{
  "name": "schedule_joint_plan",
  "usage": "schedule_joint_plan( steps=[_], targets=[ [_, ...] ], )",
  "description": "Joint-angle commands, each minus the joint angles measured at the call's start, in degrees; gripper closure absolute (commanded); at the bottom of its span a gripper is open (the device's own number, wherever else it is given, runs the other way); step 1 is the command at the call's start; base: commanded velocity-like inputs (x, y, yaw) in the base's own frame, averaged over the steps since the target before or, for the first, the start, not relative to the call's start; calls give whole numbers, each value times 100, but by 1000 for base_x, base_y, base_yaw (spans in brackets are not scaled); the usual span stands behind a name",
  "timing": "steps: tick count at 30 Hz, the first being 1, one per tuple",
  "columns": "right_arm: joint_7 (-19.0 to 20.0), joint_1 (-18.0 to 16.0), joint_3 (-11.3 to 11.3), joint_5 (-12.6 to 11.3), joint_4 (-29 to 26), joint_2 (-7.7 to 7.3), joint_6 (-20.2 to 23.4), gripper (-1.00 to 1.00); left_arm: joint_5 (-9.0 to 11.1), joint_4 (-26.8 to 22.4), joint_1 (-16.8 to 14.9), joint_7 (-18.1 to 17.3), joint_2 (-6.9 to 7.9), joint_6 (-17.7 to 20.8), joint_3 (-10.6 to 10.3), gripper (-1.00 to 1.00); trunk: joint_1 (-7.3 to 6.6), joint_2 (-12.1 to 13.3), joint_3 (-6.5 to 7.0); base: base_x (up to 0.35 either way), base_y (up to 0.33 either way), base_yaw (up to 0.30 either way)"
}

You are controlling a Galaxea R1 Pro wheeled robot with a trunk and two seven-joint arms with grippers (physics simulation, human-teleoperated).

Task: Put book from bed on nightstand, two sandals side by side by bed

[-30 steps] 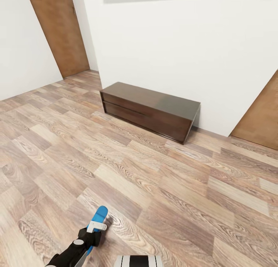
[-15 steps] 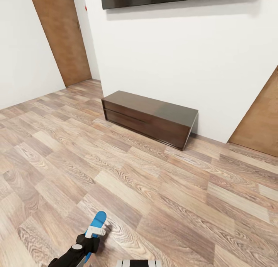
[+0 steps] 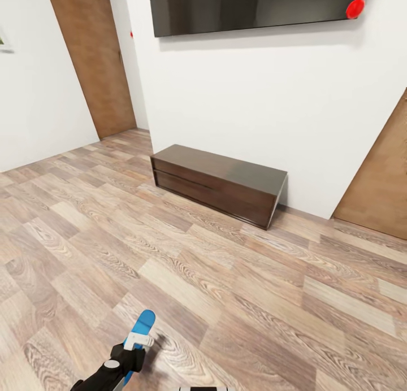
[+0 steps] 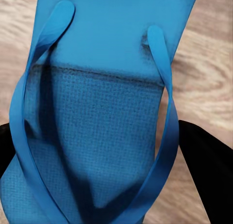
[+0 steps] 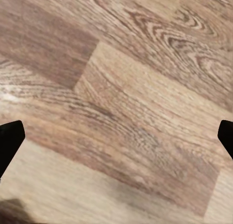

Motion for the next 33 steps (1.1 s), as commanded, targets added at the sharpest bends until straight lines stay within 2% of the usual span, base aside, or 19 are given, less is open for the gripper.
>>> schedule_joint_plan(
  steps=[1, 7, 12, 20, 33],
  targets=[
    [33, -31, -11, -17, 40, 0, 22, -100, -9, 28, -3, 24, 3, -27, -41, 100, -3, 0, 19, 0, 0, 0],
    [35, -175, -11, -9, 415, -10, -376, -100, -9, 105, -5, 25, 10, -63, -40, 100, -19, 8, 152, 0, 0, 0],
    [32, -278, -11, -11, 646, -77, -482, -100, -9, 117, -1, 24, 11, -68, -42, 100, -31, 15, 263, 0, 0, 0],
    [28, -417, -11, -10, 898, -120, -524, -100, -9, 120, 1, 24, 16, -70, -46, 100, -52, 25, 440, 0, 0, 0],
    [27, -449, -8, -11, 967, -123, -532, -100, -1, 121, 2, 32, 54, -70, -47, 100, -86, 43, 728, 0, 0, 0]
  ],
)
